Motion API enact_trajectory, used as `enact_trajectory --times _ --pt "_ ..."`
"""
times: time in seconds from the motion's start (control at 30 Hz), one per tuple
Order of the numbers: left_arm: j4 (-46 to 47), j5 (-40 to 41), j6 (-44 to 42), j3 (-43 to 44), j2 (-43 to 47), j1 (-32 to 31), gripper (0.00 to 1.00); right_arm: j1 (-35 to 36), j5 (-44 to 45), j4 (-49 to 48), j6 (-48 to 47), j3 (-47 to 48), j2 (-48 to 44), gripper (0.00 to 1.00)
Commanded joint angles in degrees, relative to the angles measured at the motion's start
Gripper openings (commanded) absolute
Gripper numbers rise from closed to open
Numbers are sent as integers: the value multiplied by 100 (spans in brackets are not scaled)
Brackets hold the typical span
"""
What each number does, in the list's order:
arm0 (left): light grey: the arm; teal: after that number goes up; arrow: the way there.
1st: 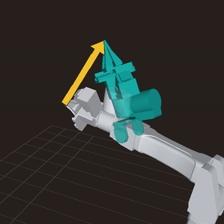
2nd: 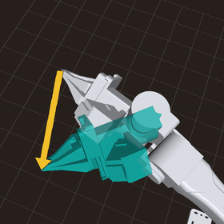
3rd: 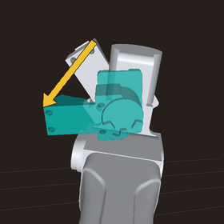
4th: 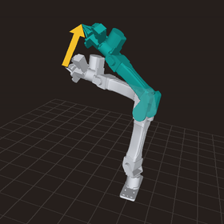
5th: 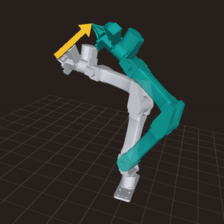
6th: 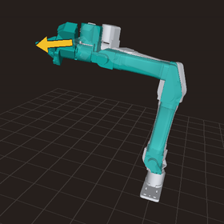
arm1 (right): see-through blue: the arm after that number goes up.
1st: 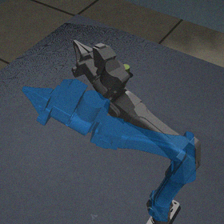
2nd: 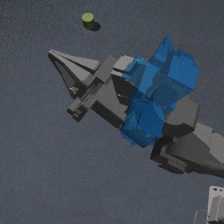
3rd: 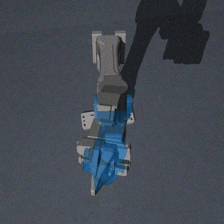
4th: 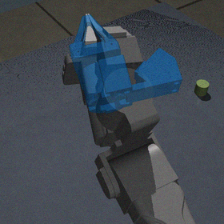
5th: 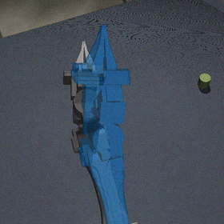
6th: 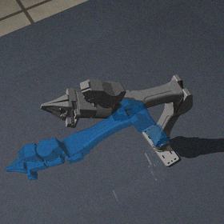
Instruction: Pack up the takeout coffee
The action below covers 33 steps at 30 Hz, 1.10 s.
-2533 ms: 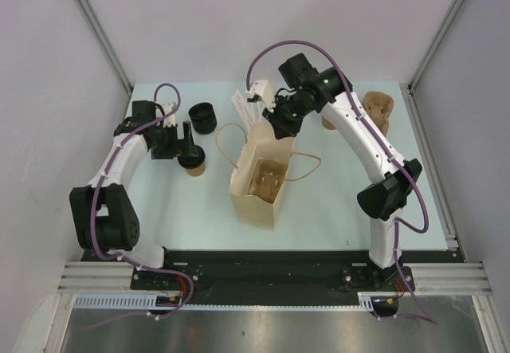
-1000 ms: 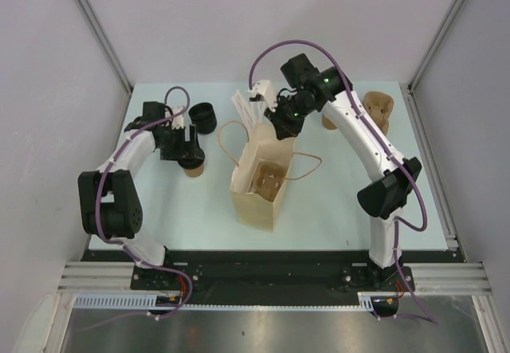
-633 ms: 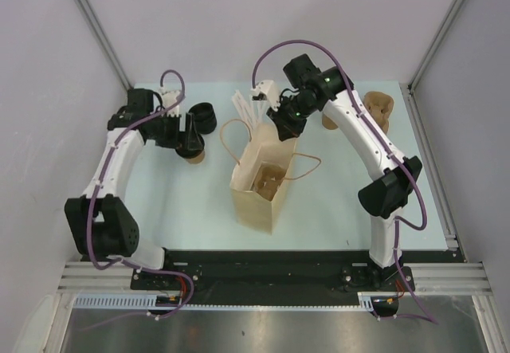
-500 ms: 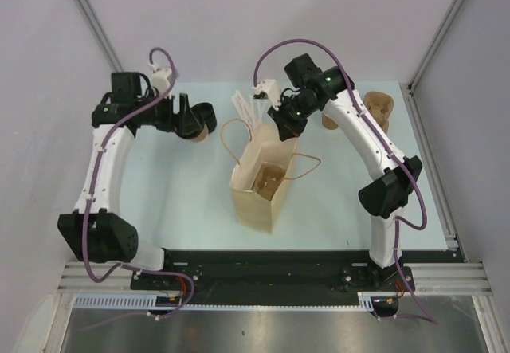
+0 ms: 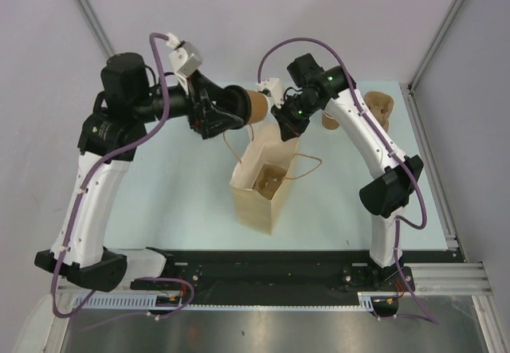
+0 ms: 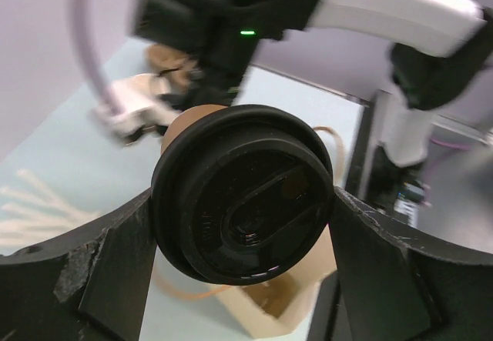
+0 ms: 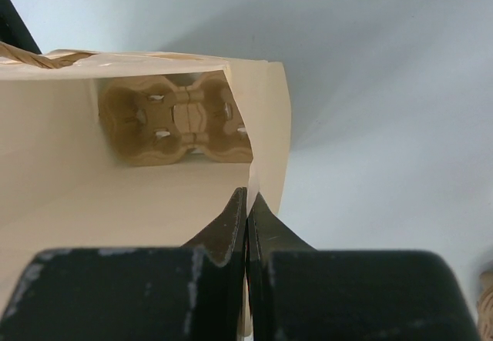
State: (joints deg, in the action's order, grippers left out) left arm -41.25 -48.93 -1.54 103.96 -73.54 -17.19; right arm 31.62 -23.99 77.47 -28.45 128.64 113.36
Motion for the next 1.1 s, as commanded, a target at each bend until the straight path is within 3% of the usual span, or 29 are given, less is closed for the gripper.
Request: enact_trajectory --times 0.0,0.17,0.47,0.63,0.87,1.07 --pt "-460 93 -433 133 -152 -942 26 -24 -53 145 199 144 -68 0" --pt "-1147 1234 -1313 -217 -389 -1970 24 -24 -158 40 217 188 -209 0" --pt "-911 2624 -1779 -1447 -143 -2245 22 -6 -502 -592 190 -532 -1078 0" --pt "-998 2888 -1867 -1721 -214 -2315 22 20 -467 -874 243 -1174 -1474 0" --pt "-972 2977 -1982 -1783 -222 -2315 21 -129 -537 -383 305 -1727 -1720 0" --pt "-990 2704 -2218 -1818 -284 -2315 21 -348 -984 39 454 -2062 -1949 19"
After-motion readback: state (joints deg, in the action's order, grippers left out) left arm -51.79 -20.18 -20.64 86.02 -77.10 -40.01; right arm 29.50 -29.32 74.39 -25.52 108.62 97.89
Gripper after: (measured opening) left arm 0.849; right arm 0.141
